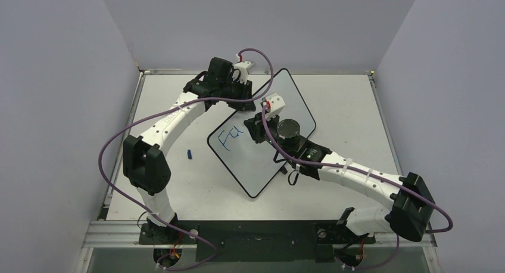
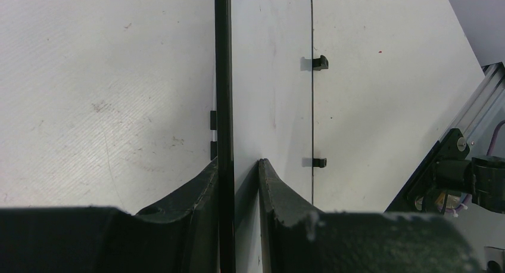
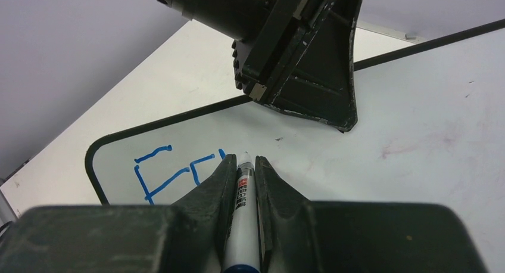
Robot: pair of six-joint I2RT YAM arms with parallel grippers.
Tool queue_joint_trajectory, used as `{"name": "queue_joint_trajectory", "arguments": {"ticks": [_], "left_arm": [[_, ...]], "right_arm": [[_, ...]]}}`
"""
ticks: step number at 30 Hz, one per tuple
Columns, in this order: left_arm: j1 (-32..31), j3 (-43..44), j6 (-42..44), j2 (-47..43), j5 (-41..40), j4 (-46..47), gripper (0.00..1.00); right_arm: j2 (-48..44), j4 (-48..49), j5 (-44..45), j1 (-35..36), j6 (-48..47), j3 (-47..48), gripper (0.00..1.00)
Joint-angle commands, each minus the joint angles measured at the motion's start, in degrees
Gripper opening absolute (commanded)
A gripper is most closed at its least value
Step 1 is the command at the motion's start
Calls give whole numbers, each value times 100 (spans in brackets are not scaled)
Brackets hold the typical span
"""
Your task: Write a sentence on the whiteboard
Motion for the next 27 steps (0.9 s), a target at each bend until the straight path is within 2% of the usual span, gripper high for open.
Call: {"name": "queue_joint_trajectory", "arguments": {"ticks": [1, 27], "left_arm": [[-34, 104, 254, -337, -422, 330, 0], [-43, 143, 131, -424, -464, 265, 0]], "right_arm": [[177, 355, -93, -24, 43, 316, 0], [633, 424, -46, -16, 142, 468, 0]]}}
